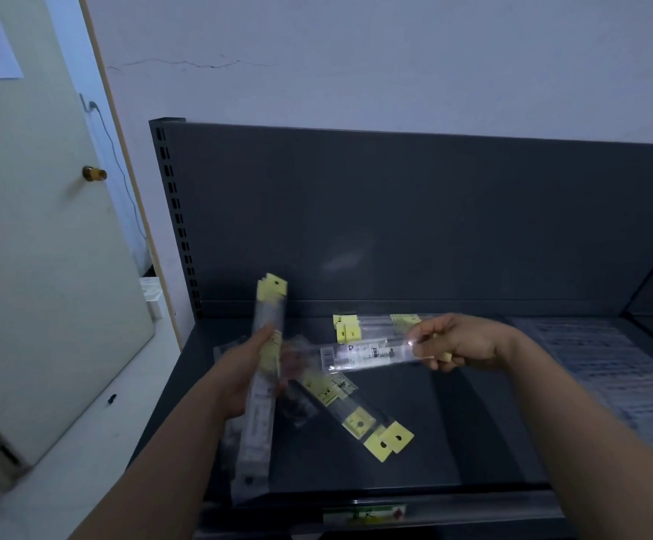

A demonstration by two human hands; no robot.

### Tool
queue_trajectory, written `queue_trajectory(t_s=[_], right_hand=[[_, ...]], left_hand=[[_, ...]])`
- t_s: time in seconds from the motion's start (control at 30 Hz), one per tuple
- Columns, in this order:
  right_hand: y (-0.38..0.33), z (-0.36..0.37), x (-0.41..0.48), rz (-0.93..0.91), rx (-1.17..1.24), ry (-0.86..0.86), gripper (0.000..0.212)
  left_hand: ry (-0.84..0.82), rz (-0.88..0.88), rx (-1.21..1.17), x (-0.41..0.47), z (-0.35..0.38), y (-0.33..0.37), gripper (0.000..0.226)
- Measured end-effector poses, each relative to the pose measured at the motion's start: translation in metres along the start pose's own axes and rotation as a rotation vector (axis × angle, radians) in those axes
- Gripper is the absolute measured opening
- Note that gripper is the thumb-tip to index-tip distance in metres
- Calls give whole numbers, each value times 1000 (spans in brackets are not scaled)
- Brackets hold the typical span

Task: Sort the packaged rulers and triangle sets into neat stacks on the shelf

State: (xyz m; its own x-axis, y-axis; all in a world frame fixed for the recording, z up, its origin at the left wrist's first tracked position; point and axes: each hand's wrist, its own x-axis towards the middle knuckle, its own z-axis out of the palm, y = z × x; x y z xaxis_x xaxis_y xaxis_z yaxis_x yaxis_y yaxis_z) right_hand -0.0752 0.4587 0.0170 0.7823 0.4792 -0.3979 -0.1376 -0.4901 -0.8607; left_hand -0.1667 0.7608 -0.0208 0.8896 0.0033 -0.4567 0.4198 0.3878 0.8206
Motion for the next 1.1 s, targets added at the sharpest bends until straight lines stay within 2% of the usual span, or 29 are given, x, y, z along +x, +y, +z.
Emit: queue_trajectory(t_s=[0.07,0.17,0.23,0.3,0.5,0.57,0.6,0.67,0.73,0.77,0.9,1.03,1.1], right_hand=[[-1,0,3,-11,-24,-24,25],[-6,13,17,-77,7,140,29],[-7,21,25,-130,133,260,32],[-9,27,30,-152,217,279,38],[-20,64,48,-253,170,304,42],[-16,79,53,-264,123,293,49],[-12,84,55,-226,51,287,55],[-5,92,52,-103,-314,258,63],[1,98,49,-15,-657,206,59],[3,101,48,8,-707,190,52],[0,102,47,70,-671,118,35],[4,89,40,-14,-535,122,6],[6,75,33,-70,-371,106,14]], left_hand=[[-132,-64,115,-6,13,-2,47],[-310,-119,209,-11,22,-8,50],[-399,-145,132,-15,21,-9,57],[-450,-159,32,-18,17,-9,64],[-255,-81,48,-18,16,-15,36],[-177,-41,46,-16,12,-19,26],[-124,-17,67,-14,9,-20,21],[-8,27,117,-10,3,-26,14],[80,50,99,-6,-4,-32,11],[95,60,59,-5,-6,-35,12],[112,105,16,-2,-7,-39,25],[150,129,89,-2,-4,-41,24],[162,139,112,0,-7,-41,27]])
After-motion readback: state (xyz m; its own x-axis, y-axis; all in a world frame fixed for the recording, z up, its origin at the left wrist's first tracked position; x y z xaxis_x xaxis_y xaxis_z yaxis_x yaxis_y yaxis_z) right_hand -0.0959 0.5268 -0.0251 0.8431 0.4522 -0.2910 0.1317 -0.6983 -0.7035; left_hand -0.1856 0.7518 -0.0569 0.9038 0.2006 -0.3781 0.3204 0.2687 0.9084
